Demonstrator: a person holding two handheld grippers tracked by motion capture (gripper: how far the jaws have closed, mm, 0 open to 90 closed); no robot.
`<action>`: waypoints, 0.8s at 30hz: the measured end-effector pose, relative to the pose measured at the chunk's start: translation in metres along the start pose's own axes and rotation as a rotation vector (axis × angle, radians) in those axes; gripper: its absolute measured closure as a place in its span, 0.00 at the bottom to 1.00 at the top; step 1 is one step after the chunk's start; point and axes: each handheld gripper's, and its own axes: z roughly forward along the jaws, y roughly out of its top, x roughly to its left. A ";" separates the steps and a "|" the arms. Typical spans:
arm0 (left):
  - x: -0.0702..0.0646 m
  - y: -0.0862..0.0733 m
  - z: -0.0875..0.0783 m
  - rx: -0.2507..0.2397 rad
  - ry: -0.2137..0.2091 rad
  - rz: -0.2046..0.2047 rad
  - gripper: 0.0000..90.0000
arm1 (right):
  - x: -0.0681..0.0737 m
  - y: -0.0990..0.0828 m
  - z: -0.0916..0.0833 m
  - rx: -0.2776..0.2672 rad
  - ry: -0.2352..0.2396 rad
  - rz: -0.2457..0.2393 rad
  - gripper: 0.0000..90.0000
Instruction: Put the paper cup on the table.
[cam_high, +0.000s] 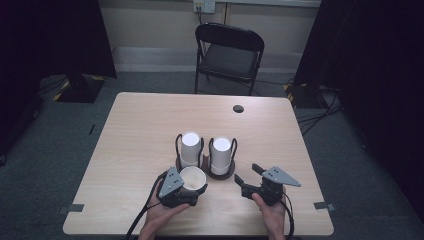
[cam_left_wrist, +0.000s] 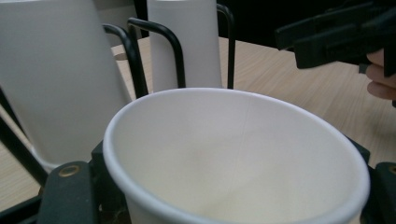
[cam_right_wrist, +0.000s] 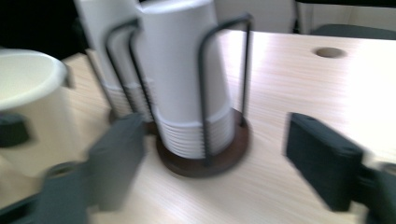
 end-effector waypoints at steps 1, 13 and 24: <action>0.002 0.000 -0.001 -0.008 0.005 -0.007 0.25 | 0.000 -0.001 0.001 0.018 -0.028 -0.004 0.17; 0.031 -0.005 -0.020 -0.011 0.146 -0.031 0.25 | -0.009 -0.020 -0.001 -0.056 -0.195 0.014 0.17; 0.051 -0.009 -0.026 -0.010 0.220 -0.052 0.25 | -0.019 -0.036 -0.004 -0.122 -0.273 0.008 0.21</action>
